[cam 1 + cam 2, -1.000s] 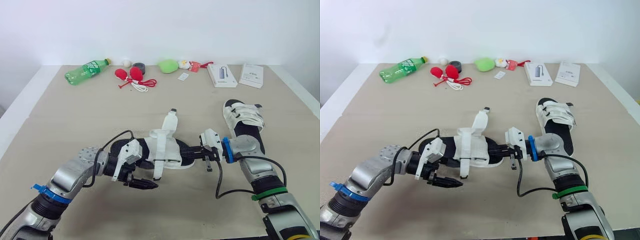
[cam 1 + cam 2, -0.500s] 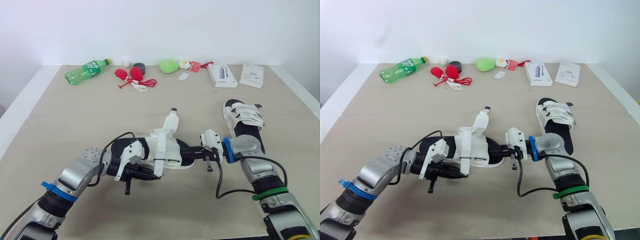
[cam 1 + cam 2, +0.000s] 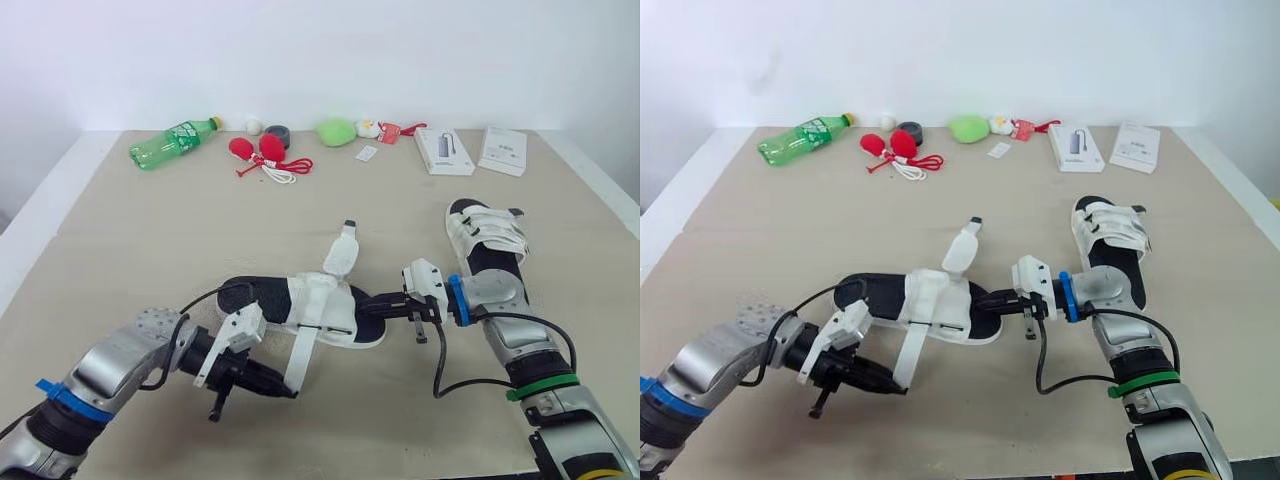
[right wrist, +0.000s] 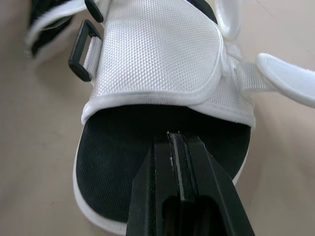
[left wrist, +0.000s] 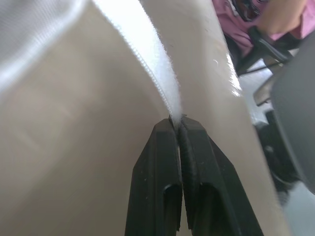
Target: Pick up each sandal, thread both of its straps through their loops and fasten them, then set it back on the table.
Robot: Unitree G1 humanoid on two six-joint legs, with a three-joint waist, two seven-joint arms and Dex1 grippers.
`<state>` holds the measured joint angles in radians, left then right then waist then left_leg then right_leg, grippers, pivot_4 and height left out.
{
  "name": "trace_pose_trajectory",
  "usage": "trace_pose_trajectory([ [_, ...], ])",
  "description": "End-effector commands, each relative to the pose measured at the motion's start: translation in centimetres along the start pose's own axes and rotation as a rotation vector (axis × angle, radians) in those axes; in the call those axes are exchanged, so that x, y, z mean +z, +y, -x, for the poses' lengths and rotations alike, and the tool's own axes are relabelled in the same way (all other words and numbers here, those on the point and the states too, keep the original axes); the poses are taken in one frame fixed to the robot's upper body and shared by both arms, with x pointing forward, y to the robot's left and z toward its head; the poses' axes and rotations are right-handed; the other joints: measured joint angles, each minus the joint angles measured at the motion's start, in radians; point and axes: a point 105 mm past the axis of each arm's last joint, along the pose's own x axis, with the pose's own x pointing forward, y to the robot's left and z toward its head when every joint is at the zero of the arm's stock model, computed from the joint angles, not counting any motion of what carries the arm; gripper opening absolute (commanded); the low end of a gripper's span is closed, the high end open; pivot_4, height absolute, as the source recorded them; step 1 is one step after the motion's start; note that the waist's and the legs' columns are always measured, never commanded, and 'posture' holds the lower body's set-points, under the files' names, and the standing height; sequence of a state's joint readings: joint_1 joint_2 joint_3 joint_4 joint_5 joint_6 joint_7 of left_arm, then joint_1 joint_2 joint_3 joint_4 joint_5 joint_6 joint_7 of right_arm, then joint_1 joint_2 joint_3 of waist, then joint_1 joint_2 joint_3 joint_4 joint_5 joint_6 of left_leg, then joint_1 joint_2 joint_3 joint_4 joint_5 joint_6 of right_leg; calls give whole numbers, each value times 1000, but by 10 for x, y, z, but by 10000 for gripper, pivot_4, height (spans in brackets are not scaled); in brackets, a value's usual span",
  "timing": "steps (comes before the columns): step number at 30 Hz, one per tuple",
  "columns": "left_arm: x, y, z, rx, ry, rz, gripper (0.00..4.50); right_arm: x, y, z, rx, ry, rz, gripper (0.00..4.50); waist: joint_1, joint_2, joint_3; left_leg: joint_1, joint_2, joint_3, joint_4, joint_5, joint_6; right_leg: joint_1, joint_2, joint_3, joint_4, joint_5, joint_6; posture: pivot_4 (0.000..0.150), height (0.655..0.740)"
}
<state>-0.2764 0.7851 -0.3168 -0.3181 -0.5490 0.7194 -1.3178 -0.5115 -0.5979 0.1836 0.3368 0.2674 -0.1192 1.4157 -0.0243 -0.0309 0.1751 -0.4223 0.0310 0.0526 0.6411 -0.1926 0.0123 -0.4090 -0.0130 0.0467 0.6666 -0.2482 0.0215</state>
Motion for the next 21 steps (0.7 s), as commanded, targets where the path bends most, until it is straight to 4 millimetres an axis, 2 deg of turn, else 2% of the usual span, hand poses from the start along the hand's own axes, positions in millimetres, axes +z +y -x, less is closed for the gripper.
trace_pose_trajectory([
  [1, 3, -17, 0, -46, -1, -22, 487, 6, -4, 6, -21, -5, 33, 0, 0, 0, 0, 0, 0, 0, 0, 0, 0, 0, -1, 0, 0, 0, 0, 1500, 7400],
  [8, -7, -28, -5, -56, 8, -14, 487, 5, -3, 6, -15, -2, 33, 0, 0, 0, 0, 0, 0, 1, 0, 0, 0, 0, -2, 0, 0, 0, 0, 1500, 7400],
  [21, -11, -29, -5, -32, -1, -36, 487, 4, -2, 4, 2, 5, 42, 0, 1, 0, 0, 0, 0, 0, 0, 0, 0, 0, -2, 0, 0, 0, -1, 1500, 7400],
])
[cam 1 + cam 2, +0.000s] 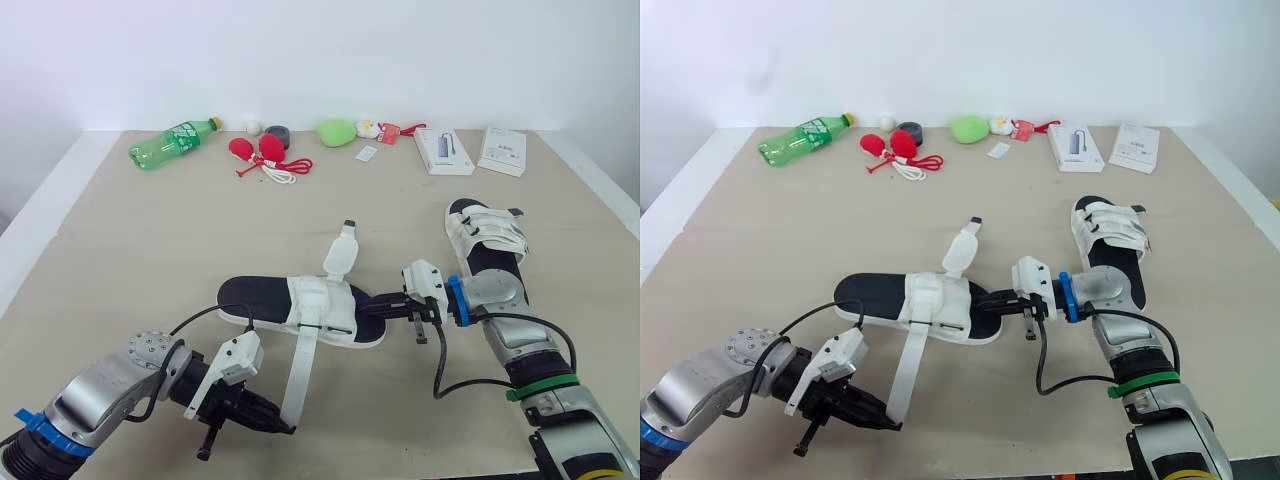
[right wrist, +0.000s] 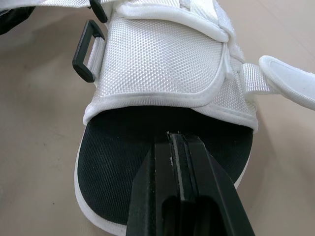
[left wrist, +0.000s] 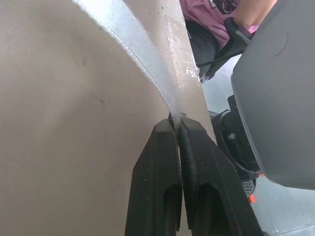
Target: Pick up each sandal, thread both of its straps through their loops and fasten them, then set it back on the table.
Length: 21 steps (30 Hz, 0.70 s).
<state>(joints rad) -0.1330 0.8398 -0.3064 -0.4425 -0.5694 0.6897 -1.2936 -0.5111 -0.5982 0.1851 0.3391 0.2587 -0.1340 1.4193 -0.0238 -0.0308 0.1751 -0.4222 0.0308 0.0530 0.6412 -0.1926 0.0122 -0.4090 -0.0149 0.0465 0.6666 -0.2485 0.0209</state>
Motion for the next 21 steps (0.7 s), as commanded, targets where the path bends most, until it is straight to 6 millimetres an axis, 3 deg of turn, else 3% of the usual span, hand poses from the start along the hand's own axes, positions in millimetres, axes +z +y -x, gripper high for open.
trace_pose_trajectory([
  [1, 5, -4, 2, -1, -13, -45, 487, 4, -2, 3, -3, -2, 30, 0, 0, 0, 0, 0, 0, 0, 0, 0, 0, 0, 0, 0, 0, 0, 0, 1500, 7400],
  [13, 8, -2, 3, 3, -22, -45, 487, 2, -1, 3, 2, 2, 23, 0, 0, 0, 0, 0, 0, 0, 0, 0, 0, 0, 0, 0, 0, 0, 0, 1500, 7400],
  [20, 13, -2, 9, -29, 16, -104, 23465, 1, -4, 4, 0, 5, 26, 0, 0, 0, 0, 0, 0, 0, 0, 0, 0, 0, 0, -1, 0, 0, 0, 1500, 7400],
  [21, 15, 0, 13, -23, 34, -135, 29227, 1, -4, 4, 1, 6, 25, 0, 0, 0, 0, 0, 0, 0, 0, 0, 0, 0, 0, -1, 0, 0, 0, 1500, 7400],
])
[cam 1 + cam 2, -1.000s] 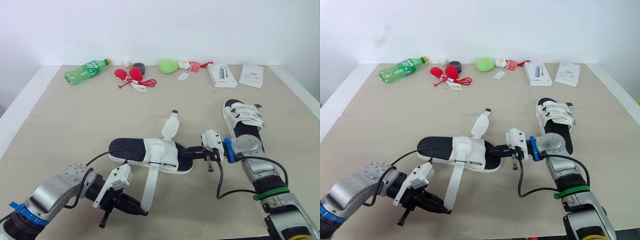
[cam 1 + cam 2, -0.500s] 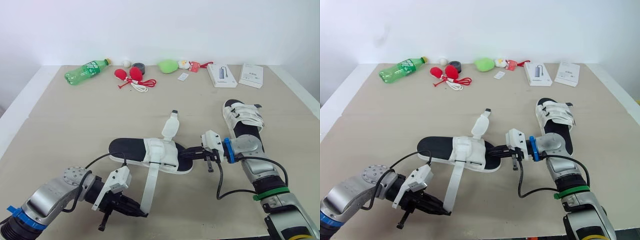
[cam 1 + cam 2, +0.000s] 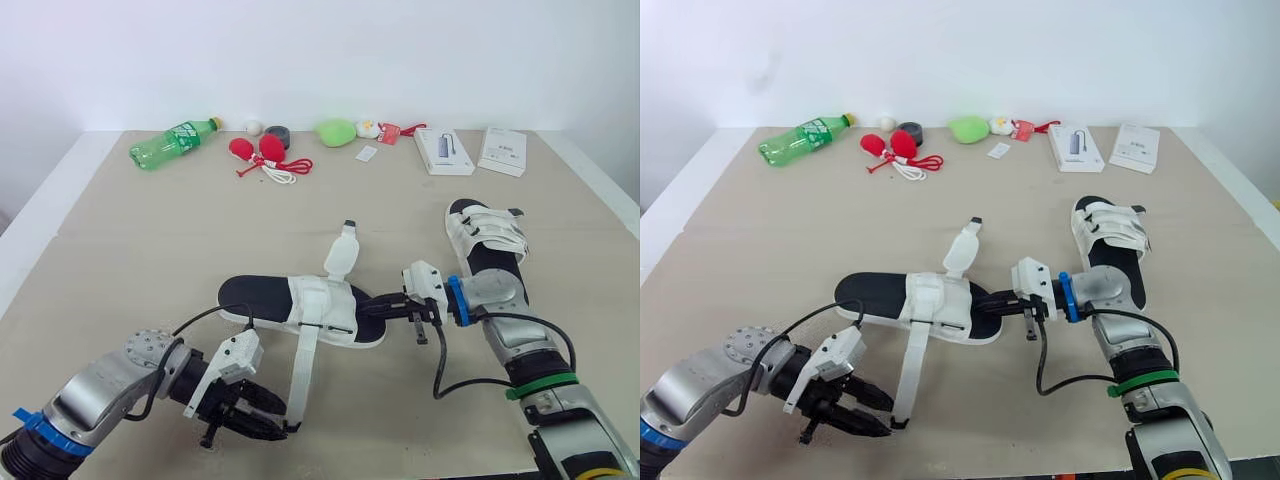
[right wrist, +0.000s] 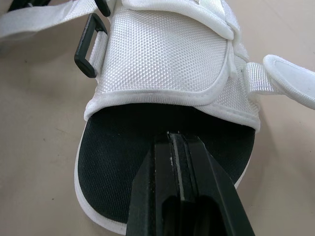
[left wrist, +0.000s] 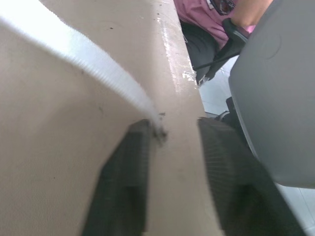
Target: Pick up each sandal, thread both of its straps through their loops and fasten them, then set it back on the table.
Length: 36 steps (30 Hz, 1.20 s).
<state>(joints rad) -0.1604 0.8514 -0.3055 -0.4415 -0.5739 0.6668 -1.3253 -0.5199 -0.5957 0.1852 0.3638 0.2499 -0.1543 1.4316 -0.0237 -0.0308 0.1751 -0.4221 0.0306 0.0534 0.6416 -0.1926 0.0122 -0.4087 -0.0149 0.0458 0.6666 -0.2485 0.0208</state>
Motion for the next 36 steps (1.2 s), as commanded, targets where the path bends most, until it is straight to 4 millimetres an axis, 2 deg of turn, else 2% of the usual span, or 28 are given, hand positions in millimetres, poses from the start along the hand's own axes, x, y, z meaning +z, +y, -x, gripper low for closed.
trace_pose_trajectory([
  [1, 11, 3, 16, 4, 61, -142, 29227, 3, -3, 3, -4, -1, 18, 0, 0, 0, 0, 0, 0, 0, 0, 0, 0, 0, 0, 0, 0, 0, 0, 1500, 7400],
  [3, 13, 7, 27, 14, 141, -247, 37559, 3, -3, 3, 0, -2, 17, 0, 0, 0, 0, 0, 0, 0, 0, 0, 0, 0, 0, 0, 0, 0, -2, 1500, 7400],
  [6, 17, 16, 46, 46, 245, -393, 37559, 3, -5, 2, 3, -3, 19, 0, 0, 0, 0, 1, 0, 1, 0, 1, -1, 0, 0, 0, 0, -1, -5, 1500, 7400],
  [8, 22, 21, 51, 63, 254, -443, 37559, 3, -7, 2, 4, -5, 21, 0, 0, 0, 0, 1, 0, 1, 0, 1, -1, 0, 0, 0, 0, 0, -5, 1500, 7400],
  [12, 43, 39, 61, 146, 273, -668, 37559, 4, -10, 1, 4, -9, 26, 0, 0, 0, 0, 1, 0, 3, 0, 1, -1, 0, 0, 0, 0, 0, -4, 1500, 7400],
  [18, 58, 47, 63, 161, 289, -925, 37559, 3, -11, 1, 7, -9, 27, 0, -1, 0, 0, 1, 0, 5, 0, 0, 0, -1, 2, 1, 0, 3, -1, 1500, 7400],
  [23, 62, 48, 66, 148, 317, -1160, 37559, 2, -12, 2, 8, -3, 28, 0, -1, 0, 0, 1, 0, 6, 0, 0, 0, -1, 1, 2, 0, 4, -1, 1500, 7400],
  [29, 79, 46, 58, 176, 232, -1488, 37559, 3, -14, 1, 8, -4, 34, 0, 0, 0, 0, 1, 0, 9, 1, 1, 0, -1, -1, 3, 0, 6, -1, 1500, 7400],
  [36, 69, 42, 51, 167, 168, -1533, 37559, 4, -14, 1, 8, -6, 38, 0, -1, 0, 0, 2, 1, 10, 1, 1, 0, -1, -1, 3, 0, 8, -2, 1500, 7400],
])
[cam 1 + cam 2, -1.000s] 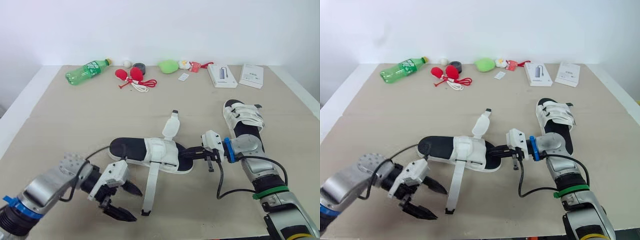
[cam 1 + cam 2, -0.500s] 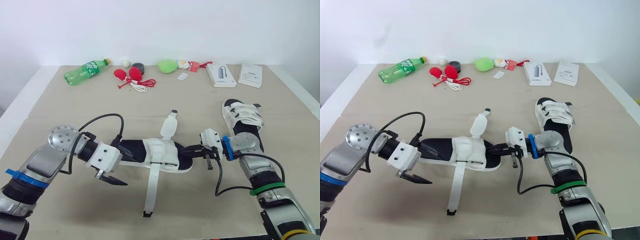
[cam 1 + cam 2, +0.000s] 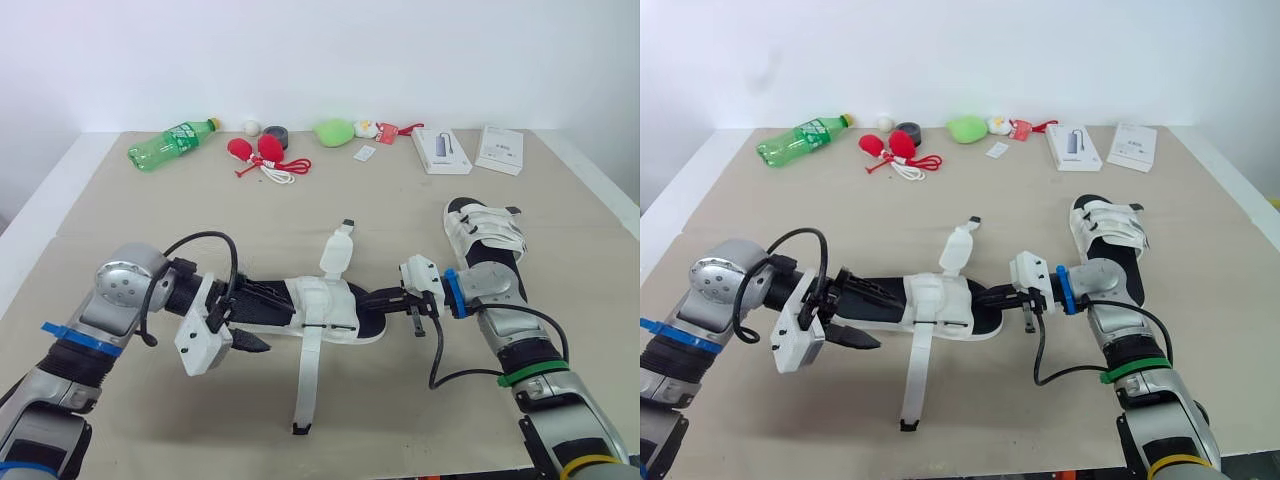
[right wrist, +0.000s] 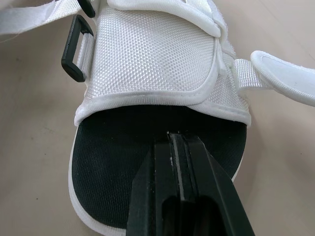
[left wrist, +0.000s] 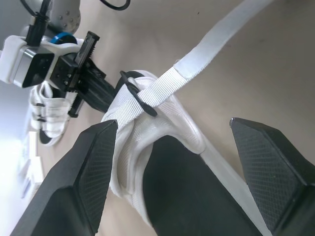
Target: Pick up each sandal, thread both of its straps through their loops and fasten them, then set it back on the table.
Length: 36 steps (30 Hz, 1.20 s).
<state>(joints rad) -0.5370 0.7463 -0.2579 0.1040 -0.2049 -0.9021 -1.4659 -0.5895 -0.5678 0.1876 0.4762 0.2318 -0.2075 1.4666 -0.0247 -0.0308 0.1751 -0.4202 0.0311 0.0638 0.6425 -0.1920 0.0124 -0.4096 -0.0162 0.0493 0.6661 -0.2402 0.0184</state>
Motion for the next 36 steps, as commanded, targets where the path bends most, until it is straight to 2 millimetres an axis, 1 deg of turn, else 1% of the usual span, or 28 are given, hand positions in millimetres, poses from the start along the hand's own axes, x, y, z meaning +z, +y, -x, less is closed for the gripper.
trace_pose_trajectory([
  [1, 5, 2, -1, 48, -27, -38, 37559, 5, -4, 3, -7, -6, 22, 0, 0, 0, 0, 0, 0, 0, 0, 0, 0, 0, 0, 0, 0, 0, 0, 1500, 7400],
  [4, 6, 3, -6, 66, -43, -41, 37559, 7, -3, 3, -10, -26, 20, 0, 0, 0, 0, 0, 0, 0, 0, 0, 0, 0, 1, 0, 0, 0, 0, 1500, 7400],
  [10, 9, 0, -11, 59, -71, -68, 37559, 15, -4, 2, -35, -79, 39, 0, 0, 0, 0, 0, 0, 0, 0, 0, 0, 0, 1, 0, 0, 0, 0, 1500, 7400],
  [15, 3, 1, -12, 33, -36, -144, 37559, 16, -5, 2, -42, -82, 43, 0, 1, 0, 0, 0, 0, 0, 0, 0, 0, 0, 1, 0, 0, 0, 0, 1500, 7400],
  [19, 1, 2, -21, 45, -29, -219, 37559, 15, -5, 2, -47, -73, 48, 0, 1, 0, 0, 0, 0, 1, 0, 0, 0, 0, 1, 1, 0, 1, 1, 1500, 7400],
  [25, 5, -6, -35, 30, -51, -257, 37559, 14, -4, 3, -52, -59, 43, 0, 1, 0, 0, 0, 0, 1, 0, 0, 0, 0, 1, 1, 0, 1, 1, 1500, 7400],
  [30, 11, 1, -42, 64, -81, -294, 37559, 12, -3, 5, -52, -45, 38, 0, 1, 0, 0, 0, 0, 1, 0, 0, 0, 0, 1, 1, 0, 1, 1, 1500, 7400],
  [35, 20, 6, -52, 63, -129, -307, 37559, 11, -4, 5, -47, -35, 34, 0, 1, 0, 0, 0, 0, 2, 0, 0, 0, 0, 1, 1, 0, 1, 1, 1500, 7400],
  [36, 23, 9, -53, 74, -142, -304, 35271, 10, -3, 6, -44, -30, 33, 0, 1, 0, 0, 0, 0, 2, 0, 0, 0, 0, 1, 1, 0, 1, 1, 1500, 7400],
])
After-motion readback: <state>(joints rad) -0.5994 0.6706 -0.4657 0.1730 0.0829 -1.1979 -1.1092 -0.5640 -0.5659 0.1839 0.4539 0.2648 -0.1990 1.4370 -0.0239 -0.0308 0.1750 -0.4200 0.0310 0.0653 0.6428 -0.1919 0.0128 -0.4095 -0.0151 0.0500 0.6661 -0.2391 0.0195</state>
